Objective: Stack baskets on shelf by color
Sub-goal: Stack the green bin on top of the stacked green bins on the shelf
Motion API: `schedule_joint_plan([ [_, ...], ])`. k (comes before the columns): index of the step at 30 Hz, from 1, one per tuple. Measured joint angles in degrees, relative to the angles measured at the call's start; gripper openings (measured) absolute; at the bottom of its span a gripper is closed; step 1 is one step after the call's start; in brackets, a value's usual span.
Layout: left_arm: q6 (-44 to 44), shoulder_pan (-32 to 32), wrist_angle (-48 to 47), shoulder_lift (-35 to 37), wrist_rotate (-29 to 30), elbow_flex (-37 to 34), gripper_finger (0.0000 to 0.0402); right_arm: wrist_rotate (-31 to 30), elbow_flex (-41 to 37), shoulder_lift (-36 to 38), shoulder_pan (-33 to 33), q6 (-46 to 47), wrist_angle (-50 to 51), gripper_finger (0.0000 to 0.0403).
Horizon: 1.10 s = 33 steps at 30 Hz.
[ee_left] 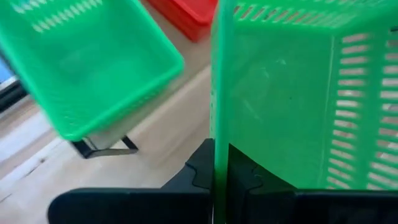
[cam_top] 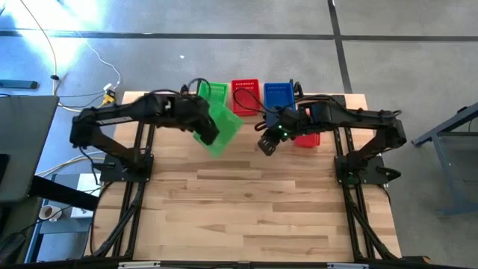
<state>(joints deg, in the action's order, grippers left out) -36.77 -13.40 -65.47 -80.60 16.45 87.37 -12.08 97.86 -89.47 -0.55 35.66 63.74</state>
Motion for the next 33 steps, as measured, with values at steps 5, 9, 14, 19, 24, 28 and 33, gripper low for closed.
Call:
schedule_joint_plan([
  [5,-2.1,-5.6,0.7,4.1,0.4,0.0,0.0,0.1,0.0,0.0,-2.1,-3.8,0.0,0.0129],
  [9,-4.4,-10.9,1.6,5.9,0.4,0.0,0.0,0.1,0.0,0.0,-4.3,-5.0,0.1,0.0129],
  [14,-5.0,-18.2,2.9,5.9,-2.4,0.1,0.0,0.1,0.0,0.0,-7.3,-8.9,0.1,0.0129],
  [19,-3.9,-25.2,2.9,3.3,-8.1,2.3,0.0,0.1,-0.1,0.0,-10.1,-12.0,0.1,0.0129],
  [24,-3.1,-30.3,2.2,-0.1,-13.7,5.3,0.0,0.1,-0.1,0.0,-11.9,-14.8,0.1,0.0129],
  [28,-3.5,-31.8,2.0,-1.6,-15.3,6.2,0.0,0.2,-0.1,0.0,-12.7,-16.7,0.1,0.0129],
  [33,-4.9,-33.2,-0.1,-2.9,-18.6,6.2,0.0,0.2,-0.1,0.0,-13.0,-17.4,0.4,0.0129],
])
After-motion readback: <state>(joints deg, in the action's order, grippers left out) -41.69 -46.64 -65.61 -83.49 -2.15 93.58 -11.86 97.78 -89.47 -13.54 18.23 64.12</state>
